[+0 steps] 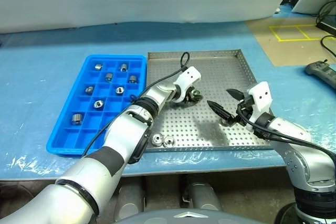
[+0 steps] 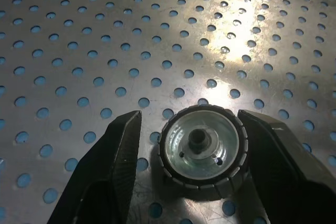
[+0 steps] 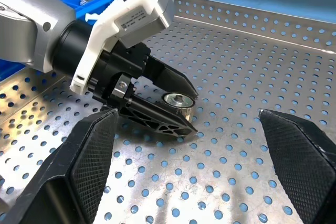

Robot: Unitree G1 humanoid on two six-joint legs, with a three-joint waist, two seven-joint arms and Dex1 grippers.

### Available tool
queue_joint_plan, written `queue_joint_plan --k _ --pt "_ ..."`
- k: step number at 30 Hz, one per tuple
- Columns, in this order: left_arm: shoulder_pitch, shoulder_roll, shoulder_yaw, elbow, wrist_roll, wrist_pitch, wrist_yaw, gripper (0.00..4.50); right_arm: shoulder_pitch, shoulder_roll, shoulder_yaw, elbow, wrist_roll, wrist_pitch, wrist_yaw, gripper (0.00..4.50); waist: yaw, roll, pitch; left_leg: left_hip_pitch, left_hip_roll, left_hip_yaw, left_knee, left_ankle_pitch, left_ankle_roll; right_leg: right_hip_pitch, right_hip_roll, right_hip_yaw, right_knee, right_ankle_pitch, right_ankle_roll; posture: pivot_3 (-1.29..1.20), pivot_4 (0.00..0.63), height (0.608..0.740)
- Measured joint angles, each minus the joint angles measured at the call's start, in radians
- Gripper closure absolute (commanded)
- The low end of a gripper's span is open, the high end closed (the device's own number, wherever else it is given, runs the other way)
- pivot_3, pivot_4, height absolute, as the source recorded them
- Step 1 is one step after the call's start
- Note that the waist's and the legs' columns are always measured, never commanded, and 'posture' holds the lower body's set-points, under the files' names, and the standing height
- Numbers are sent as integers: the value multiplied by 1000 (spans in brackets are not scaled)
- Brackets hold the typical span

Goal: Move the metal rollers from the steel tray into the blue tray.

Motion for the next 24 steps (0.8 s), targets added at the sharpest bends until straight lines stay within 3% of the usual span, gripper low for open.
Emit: queue_joint_plan --k 2,8,19,24 --pt "0 1 2 0 2 0 -5 1424 1 0 0 0 0 -1 -2 0 -1 0 0 0 0 0 0 0 0 0 0 0 0 0 0 -387 150 740" --pt "0 1 7 -1 10 5 -33 2648 0 3 2 0 0 -6 -3 0 -2 0 0 0 0 0 0 0 0 0 0 0 -1 0 0 -377 150 740" --pt "2 25 22 -6 20 4 -130 2647 -24 4 22 1 4 -12 5 0 -4 0 0 -1 0 0 -1 0 1 0 0 0 -2 0 0 -341 150 740" --pt "5 92 78 -66 -51 -5 -275 2647 -103 -6 22 0 70 18 29 0 -5 2 1 -2 0 0 -2 0 1 -2 0 0 -2 0 0 -282 150 740"
